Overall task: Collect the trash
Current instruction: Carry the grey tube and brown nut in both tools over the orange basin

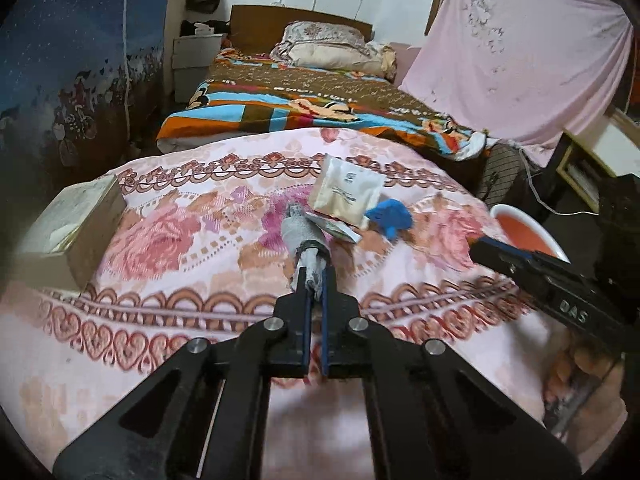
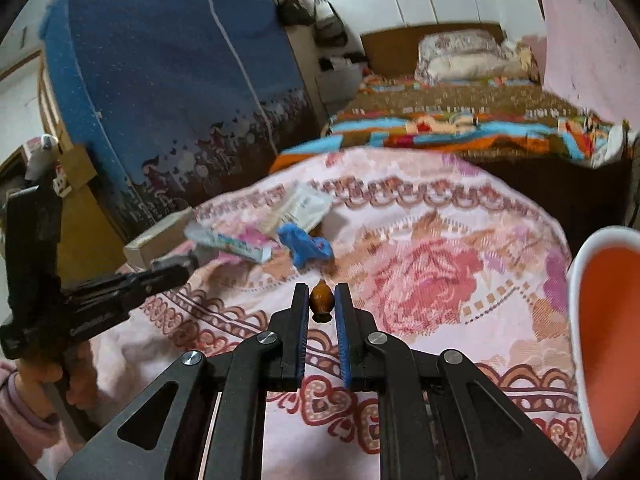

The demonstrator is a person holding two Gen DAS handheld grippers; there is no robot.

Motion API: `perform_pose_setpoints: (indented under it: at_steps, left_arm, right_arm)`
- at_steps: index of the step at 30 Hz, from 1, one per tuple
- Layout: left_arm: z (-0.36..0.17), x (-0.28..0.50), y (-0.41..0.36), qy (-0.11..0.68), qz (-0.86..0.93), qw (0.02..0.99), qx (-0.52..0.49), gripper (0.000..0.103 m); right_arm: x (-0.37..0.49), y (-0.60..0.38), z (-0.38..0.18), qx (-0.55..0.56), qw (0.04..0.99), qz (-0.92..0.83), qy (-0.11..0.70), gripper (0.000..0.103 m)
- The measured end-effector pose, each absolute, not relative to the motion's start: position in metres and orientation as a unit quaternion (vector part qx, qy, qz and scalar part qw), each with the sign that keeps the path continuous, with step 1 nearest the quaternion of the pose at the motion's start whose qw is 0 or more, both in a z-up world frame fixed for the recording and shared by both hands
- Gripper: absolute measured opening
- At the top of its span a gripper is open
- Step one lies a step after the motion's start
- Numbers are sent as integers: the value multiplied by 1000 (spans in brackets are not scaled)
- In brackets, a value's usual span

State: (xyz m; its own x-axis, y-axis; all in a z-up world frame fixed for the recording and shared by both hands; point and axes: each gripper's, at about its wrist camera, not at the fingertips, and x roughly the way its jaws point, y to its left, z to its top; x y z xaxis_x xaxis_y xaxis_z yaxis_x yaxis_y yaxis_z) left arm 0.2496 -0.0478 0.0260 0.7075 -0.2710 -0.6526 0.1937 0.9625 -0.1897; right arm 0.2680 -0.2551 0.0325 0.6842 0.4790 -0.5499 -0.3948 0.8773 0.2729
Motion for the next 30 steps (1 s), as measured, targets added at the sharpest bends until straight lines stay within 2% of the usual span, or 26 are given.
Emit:
perform_pose_setpoints:
  at_steps: [8,17,30]
  left_arm:
    - [32,222,-60,334,-145,931,-15,0]
    - [54,191,-69,257,-160,953,9,0]
    - [87,169,-102,140,-182,972,48,0]
  right_arm:
    - [241,-256,50,48,939,240,242,11]
    - [211,-255,64,27,959,234,157,11]
    - [178,-287,81,64,979,191,29,11]
